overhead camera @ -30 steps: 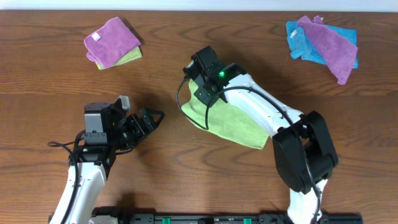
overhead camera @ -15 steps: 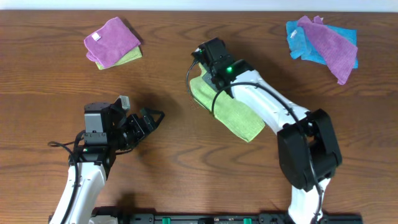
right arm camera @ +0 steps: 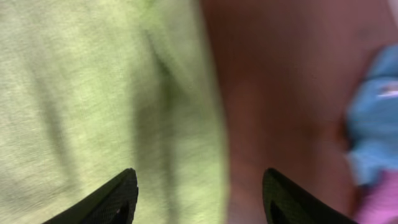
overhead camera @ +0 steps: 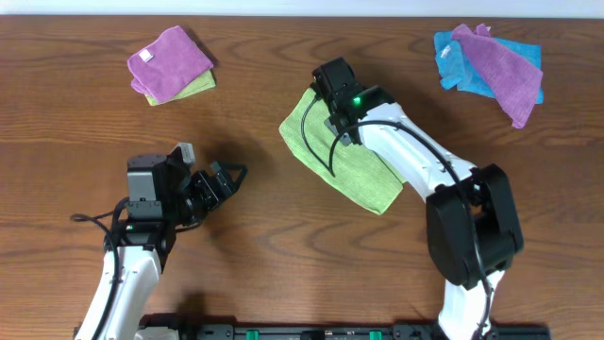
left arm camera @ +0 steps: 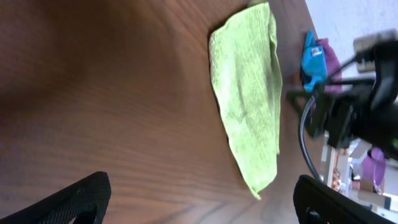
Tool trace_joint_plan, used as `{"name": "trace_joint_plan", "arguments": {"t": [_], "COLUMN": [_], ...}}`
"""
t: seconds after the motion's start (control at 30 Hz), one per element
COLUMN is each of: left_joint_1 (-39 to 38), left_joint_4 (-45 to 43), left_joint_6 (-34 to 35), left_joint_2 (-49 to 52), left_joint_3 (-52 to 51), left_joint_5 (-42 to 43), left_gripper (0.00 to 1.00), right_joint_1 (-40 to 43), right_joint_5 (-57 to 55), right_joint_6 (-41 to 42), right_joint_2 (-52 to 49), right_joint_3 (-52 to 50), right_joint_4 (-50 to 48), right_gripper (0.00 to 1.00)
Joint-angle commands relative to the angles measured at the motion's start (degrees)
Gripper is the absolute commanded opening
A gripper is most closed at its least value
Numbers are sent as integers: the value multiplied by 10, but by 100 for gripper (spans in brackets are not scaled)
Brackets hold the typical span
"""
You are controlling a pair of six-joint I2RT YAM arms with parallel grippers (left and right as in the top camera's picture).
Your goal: Fold the cloth
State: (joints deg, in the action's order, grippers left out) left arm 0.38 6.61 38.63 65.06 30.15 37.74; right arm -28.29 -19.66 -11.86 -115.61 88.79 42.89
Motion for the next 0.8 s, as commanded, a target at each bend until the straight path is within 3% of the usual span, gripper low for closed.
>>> {"name": "trace_joint_plan", "arguments": {"t": [0.0,0.13,0.37,0.77], "left_joint_1": [3,-1,-14,-59], "left_joint_4": [-18,-21,-22,-20], "left_joint_6": [4,1,-55,-141], "left_joint_2": [29,94,249,438], "left_joint_3": [12,64,215,367], "left_joint_5": [-20,-18,11,60], "left_gripper": [95,95,95,95], "right_joint_1": [11,25,60,113], "right_joint_5": [158,235,358,504], "right_joint_6": [113,162,172,170], "right_joint_2": [59,112,189,207], "right_joint_3": [9,8,7,-39], "right_joint_4": [23,47,115,172], "right_gripper": [65,66,64,68]}}
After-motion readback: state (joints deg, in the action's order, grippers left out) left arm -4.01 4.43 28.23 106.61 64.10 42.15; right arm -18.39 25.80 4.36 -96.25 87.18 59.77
